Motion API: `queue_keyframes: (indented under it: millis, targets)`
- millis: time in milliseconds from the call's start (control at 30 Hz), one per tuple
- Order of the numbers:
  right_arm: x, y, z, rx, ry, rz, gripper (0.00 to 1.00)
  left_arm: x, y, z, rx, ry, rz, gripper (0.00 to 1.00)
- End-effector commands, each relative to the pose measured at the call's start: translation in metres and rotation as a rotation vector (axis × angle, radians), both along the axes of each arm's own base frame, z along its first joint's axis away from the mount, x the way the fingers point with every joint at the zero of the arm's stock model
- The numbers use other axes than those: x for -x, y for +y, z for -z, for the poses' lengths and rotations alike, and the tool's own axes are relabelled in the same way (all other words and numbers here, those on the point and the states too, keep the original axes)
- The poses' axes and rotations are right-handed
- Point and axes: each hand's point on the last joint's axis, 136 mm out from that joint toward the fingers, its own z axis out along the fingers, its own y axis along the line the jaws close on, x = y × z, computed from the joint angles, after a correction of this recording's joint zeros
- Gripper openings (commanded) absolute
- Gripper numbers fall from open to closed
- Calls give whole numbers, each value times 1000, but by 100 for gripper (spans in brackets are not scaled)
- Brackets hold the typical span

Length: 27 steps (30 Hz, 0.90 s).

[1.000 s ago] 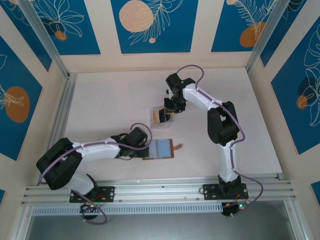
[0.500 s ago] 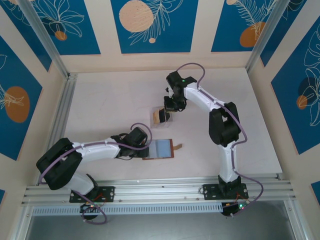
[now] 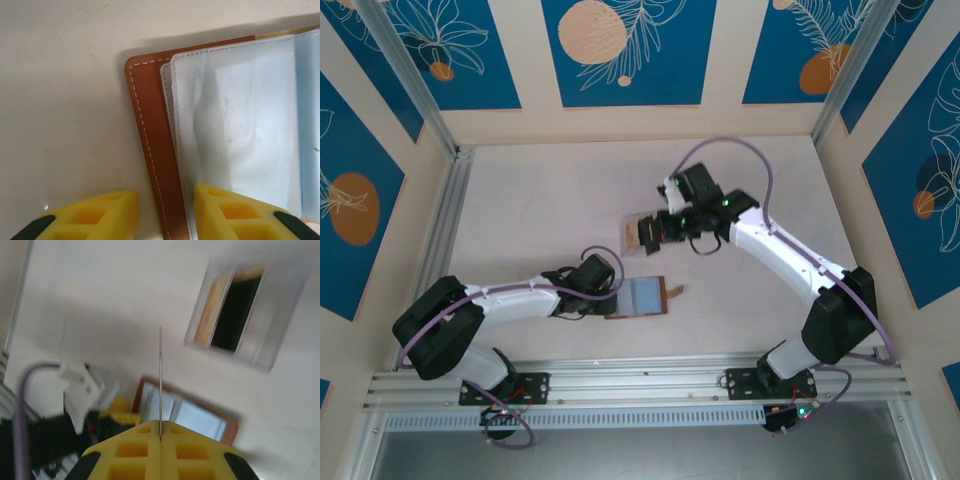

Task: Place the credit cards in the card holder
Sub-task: Insert the credit card into the card slot.

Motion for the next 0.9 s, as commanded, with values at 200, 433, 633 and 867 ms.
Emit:
queue_keyframes:
  millis: [200,433,633,867]
  targets:
    - [31,33,60,-167,9,7,0,22,-6,37,3,90,63,32]
    - [35,42,73,-200,-11,31,0,22,-8,37,3,91,64,32]
    - [35,44,92,-174,6,45,0,23,-8,39,3,96,64,32]
    - [37,42,104,-150,11,65,0,24,-6,38,-3,96,65,32]
